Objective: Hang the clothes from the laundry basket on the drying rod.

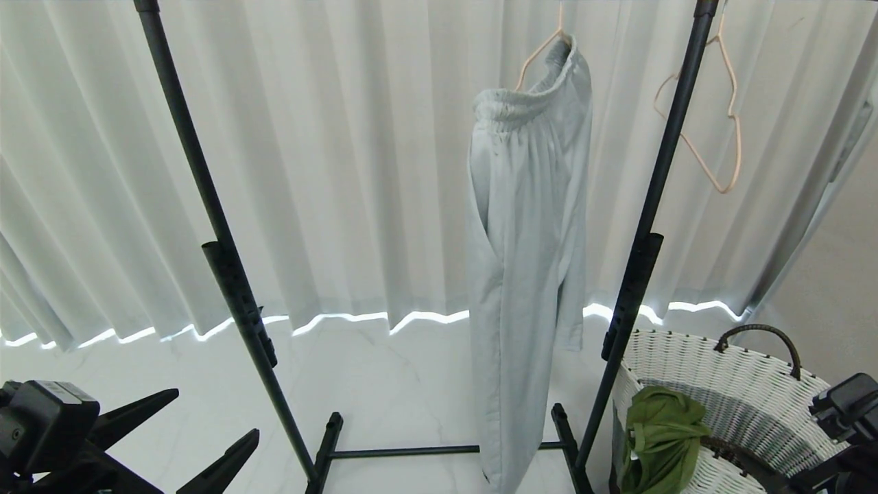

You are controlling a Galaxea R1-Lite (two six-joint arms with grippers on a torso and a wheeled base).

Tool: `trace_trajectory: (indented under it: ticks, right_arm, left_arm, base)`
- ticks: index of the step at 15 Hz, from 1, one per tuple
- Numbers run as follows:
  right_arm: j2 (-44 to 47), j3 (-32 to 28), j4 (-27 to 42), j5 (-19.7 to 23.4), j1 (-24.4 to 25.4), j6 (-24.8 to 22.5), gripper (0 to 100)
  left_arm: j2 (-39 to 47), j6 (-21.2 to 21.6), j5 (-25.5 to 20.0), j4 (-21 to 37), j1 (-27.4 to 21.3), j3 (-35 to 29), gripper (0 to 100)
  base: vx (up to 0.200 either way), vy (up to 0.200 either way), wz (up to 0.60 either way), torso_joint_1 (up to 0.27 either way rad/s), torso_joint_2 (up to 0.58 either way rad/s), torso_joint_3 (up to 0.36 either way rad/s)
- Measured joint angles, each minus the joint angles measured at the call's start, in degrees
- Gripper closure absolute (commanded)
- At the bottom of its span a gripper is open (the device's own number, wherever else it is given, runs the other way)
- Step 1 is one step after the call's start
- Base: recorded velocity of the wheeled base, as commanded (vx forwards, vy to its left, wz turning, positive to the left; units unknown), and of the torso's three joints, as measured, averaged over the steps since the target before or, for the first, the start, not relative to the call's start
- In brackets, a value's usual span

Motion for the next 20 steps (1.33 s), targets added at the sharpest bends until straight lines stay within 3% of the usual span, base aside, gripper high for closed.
trace_trajectory:
  ticks: [7,11,16,20]
  right_arm:
    - [0.33,0.39,0.13,0.0,0.0,-0.05,0]
    - [2.47,0.83,0.05,-0.05,0.15,0.06,0]
    - [7.16,1.28,0.05,-0.33,6.34,1.91,0]
    - [18.76,-4.24,0.07,-6.24,9.16,0.69,0]
  left_arm:
    - [-0.02,0.16,-0.02,0.09,-0.3,0.0,0]
    - [-0.05,0.13,0.0,0.09,-0.67,0.0,0]
    - [-0.05,0.33,0.0,0.38,-1.0,0.0,0]
    - [-0.22,2.62,0.16,2.84,-1.0,0.0,0]
  base:
    - [0.171,0.0,0.0,0.001,0.0,0.007]
    - [0.0,0.0,0.0,0.0,0.0,0.0]
    - [0.0,0.0,0.0,0.0,0.0,0.0]
    - [0.0,0.0,0.0,0.0,0.0,0.0]
